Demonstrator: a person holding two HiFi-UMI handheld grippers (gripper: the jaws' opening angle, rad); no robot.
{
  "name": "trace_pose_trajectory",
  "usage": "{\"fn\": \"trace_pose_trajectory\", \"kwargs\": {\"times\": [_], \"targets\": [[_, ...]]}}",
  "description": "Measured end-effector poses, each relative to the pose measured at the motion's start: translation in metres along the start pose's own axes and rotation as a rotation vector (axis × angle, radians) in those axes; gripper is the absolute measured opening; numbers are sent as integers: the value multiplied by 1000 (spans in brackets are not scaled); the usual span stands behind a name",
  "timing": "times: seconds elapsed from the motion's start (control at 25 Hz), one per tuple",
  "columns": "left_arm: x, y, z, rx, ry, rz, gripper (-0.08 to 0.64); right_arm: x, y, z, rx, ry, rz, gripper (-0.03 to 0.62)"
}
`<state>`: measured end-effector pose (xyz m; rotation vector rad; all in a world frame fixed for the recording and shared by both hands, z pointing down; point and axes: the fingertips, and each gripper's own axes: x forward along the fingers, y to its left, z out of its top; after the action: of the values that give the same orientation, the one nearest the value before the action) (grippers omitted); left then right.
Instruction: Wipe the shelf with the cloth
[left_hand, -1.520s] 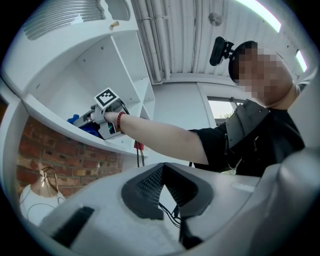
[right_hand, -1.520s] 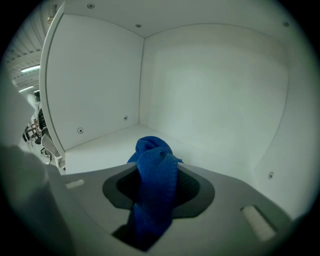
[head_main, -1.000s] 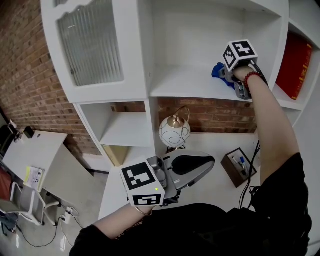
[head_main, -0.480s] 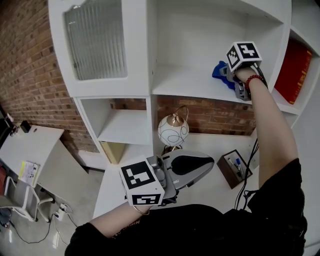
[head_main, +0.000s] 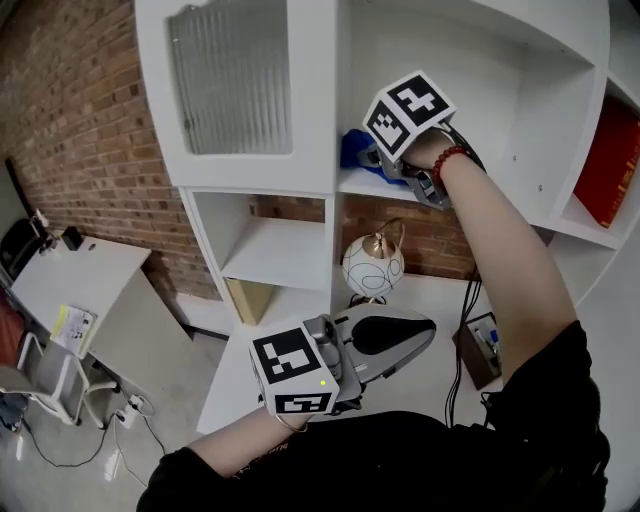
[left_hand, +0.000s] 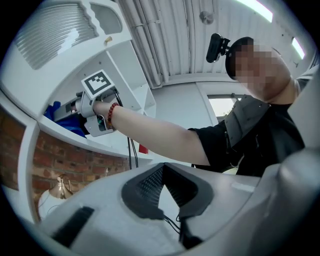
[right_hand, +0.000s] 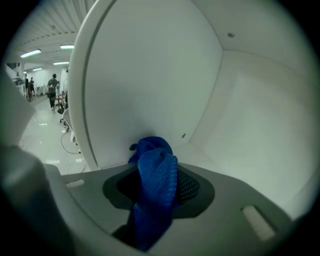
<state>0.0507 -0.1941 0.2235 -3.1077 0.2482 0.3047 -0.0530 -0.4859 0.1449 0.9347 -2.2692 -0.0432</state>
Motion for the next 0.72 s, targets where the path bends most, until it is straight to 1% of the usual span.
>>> {"fn": "trace_pose_trajectory", "kwargs": {"times": [0.08,0.16,0.4,0.6,0.72], "targets": [[-6,3,1,7,-2,23,-2,6,-2,-4,1,31,-20,147],[-8,3,3,10,-5,30,-2,6,-5,-5,40,35,-24,147],[1,-6,1,13,5,-3,-2,-2,-27,-19,160,-11,-79,147],[10,-12,-2,13,21,-25,-2,-21,-62,-47,239,28,-155,147],[13,-16,-3,33,37,-32,-2,-35,-83,-66,290,44,-191,146]]}}
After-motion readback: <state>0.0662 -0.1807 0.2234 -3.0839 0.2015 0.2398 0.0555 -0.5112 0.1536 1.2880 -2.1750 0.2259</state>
